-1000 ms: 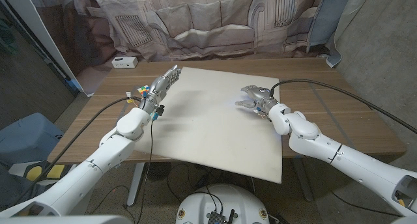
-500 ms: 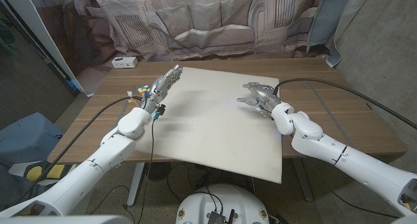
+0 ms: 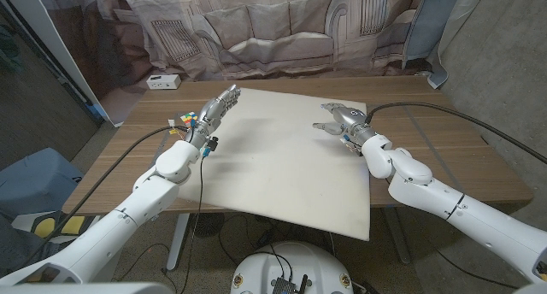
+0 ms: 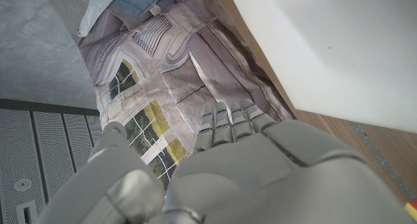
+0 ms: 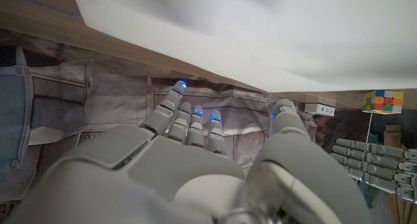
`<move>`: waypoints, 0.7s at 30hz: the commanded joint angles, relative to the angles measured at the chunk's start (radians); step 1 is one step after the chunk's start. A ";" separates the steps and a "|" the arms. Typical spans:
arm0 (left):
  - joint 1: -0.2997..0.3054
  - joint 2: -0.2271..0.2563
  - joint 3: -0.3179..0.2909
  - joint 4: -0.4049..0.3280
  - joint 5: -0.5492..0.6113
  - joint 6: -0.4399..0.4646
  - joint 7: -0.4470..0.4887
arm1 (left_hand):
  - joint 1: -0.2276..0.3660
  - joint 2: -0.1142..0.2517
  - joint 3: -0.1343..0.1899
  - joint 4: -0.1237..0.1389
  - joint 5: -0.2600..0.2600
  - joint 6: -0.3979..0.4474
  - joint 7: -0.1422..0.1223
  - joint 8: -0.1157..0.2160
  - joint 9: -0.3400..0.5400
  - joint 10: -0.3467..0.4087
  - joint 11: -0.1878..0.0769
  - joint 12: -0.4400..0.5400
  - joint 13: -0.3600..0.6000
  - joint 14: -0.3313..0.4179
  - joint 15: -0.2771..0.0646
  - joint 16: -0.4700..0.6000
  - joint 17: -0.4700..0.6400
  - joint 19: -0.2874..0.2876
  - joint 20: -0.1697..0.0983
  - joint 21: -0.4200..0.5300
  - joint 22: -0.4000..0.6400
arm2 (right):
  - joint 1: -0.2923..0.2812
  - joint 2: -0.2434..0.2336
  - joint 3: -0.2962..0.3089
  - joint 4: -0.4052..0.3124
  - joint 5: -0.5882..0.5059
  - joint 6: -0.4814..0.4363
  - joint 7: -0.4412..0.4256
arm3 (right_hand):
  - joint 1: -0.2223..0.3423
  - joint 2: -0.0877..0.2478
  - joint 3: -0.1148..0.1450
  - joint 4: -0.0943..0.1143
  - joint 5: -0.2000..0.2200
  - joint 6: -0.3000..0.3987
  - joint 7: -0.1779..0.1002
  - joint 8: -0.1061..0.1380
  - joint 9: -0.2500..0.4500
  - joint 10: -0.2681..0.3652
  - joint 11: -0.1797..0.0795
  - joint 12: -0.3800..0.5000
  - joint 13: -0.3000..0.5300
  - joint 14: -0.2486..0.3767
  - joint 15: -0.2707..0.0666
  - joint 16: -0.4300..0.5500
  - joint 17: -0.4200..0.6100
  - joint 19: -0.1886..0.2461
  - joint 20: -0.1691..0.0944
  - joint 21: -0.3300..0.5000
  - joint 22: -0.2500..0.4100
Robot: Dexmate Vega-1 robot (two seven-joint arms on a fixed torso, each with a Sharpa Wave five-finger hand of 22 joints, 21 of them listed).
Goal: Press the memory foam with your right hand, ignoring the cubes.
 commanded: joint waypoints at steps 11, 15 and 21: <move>0.004 0.005 0.000 -0.025 0.012 0.014 0.011 | -0.002 0.008 0.001 -0.009 -0.001 0.006 0.005 -0.001 0.005 0.007 -0.003 -0.002 0.002 0.007 -0.001 -0.001 0.001 0.001 0.000 0.000 0.004 | -0.061 -0.011 0.097 -0.009 0.153 0.140 -0.130 | 0.008 -0.006 -0.001 0.005 -0.001 0.002 0.016 -0.002 0.001 0.020 0.001 0.011 0.004 0.022 0.003 0.011 0.005 0.025 0.001 0.012 -0.001; 0.001 0.003 0.002 -0.023 0.014 0.012 0.011 | -0.002 0.008 0.001 -0.009 -0.001 0.006 0.006 -0.001 0.005 0.007 -0.002 -0.002 0.002 0.007 -0.001 -0.001 0.001 0.001 0.001 0.000 0.004 | -0.073 -0.010 0.117 -0.003 0.189 0.176 -0.148 | 0.008 -0.006 -0.001 0.006 -0.001 0.002 0.018 -0.002 0.001 0.023 0.002 0.011 0.004 0.033 -0.001 0.015 0.005 0.039 -0.001 0.015 -0.001; -0.004 0.002 0.004 -0.021 0.016 0.016 0.010 | -0.002 0.008 0.000 -0.010 -0.001 0.006 0.005 -0.001 0.005 0.007 -0.003 -0.002 0.002 0.007 -0.002 -0.001 0.001 0.001 0.001 0.000 0.004 | -0.085 -0.009 0.142 0.011 0.242 0.226 -0.165 | 0.005 -0.005 -0.003 0.010 -0.002 0.007 0.022 0.001 0.001 0.034 0.006 0.012 0.004 0.062 -0.005 0.026 0.008 0.075 -0.009 0.024 0.000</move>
